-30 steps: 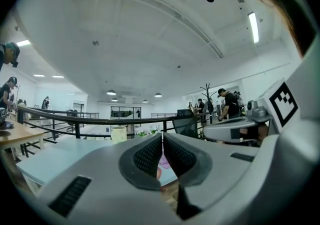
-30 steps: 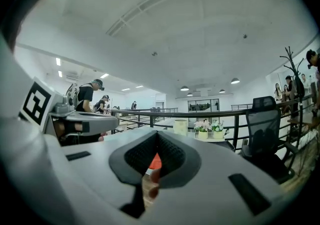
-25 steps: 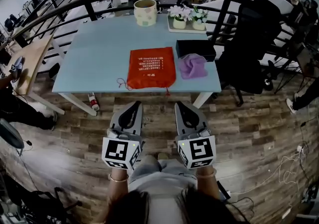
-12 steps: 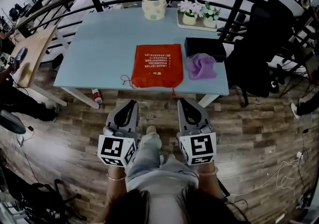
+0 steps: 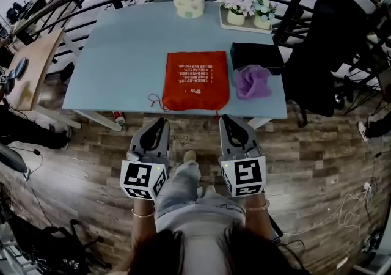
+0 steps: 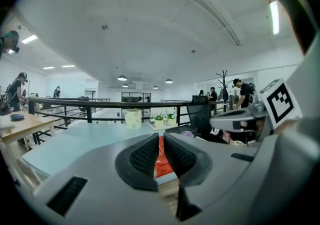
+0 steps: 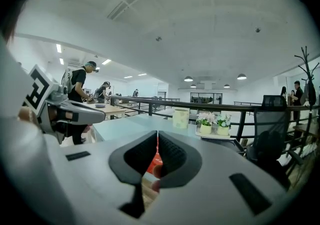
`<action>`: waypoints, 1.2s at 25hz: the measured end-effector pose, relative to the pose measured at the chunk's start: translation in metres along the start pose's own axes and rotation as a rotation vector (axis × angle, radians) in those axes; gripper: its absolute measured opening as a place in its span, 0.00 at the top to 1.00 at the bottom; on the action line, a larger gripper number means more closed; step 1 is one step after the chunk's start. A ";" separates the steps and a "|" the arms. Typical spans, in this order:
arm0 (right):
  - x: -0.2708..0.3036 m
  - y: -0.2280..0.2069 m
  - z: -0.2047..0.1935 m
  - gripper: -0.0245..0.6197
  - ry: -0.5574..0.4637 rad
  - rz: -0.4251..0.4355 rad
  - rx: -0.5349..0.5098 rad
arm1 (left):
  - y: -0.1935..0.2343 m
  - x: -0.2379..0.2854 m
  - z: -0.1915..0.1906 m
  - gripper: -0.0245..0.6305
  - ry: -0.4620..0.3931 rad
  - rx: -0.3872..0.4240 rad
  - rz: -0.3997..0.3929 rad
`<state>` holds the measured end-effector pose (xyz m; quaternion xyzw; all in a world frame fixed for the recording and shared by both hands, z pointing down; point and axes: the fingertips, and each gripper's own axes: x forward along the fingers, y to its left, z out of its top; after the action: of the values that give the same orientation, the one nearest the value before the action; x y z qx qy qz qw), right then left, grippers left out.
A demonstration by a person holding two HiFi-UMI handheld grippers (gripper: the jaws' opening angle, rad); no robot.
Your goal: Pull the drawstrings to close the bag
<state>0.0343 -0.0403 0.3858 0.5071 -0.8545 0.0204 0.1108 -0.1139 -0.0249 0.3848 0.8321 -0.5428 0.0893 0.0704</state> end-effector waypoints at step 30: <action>0.108 -0.031 -0.112 0.92 0.317 -0.033 0.001 | 0.077 0.101 -0.112 0.93 0.328 -0.096 -0.114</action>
<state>0.0302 -0.1315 0.5156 0.5116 -0.8178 0.0988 0.2443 -0.1525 -0.1213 0.5181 0.8314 -0.4796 0.1938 0.2028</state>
